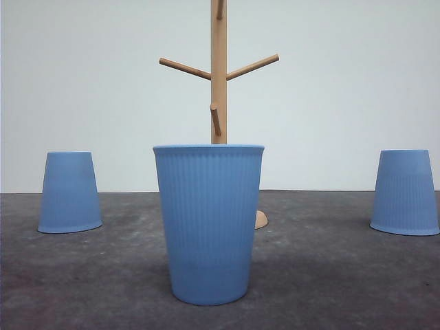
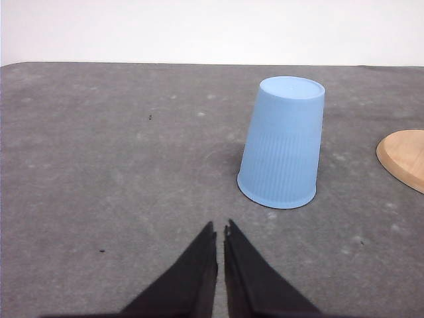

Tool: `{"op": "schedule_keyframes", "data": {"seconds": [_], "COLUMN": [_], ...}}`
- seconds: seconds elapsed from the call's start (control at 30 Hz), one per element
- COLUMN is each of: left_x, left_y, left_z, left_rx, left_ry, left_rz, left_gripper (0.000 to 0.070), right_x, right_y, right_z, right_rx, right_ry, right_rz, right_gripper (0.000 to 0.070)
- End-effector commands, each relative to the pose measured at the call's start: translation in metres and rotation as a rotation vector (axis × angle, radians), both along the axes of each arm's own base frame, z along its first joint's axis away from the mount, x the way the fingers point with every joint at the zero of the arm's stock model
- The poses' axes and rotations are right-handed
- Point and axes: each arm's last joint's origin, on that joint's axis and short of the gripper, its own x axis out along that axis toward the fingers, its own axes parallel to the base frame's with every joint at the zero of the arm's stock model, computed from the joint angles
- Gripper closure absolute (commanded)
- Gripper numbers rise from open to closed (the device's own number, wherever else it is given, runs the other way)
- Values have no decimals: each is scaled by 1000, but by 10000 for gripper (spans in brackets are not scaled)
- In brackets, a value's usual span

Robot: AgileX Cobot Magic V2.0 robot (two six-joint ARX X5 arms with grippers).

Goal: Place three cups

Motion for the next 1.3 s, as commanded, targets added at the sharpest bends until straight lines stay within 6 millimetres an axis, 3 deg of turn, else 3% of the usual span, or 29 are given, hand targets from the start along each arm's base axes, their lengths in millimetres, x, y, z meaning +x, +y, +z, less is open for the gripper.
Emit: {"op": "schedule_keyframes", "data": {"seconds": [0.0, 1.27], "left_x": [0, 0], "left_y": [0, 0], "left_z": [-5, -5], "left_rx": [-1, -9], "left_ry": [16, 16], "left_rz": [-2, -1], "left_gripper": [700, 700], "right_x": [0, 0], "right_y": [0, 0], "right_z": [0, 0], "right_rx": [11, 12], "right_ry": [-9, -9], "right_rz": [-3, -2], "right_gripper": [684, 684]}}
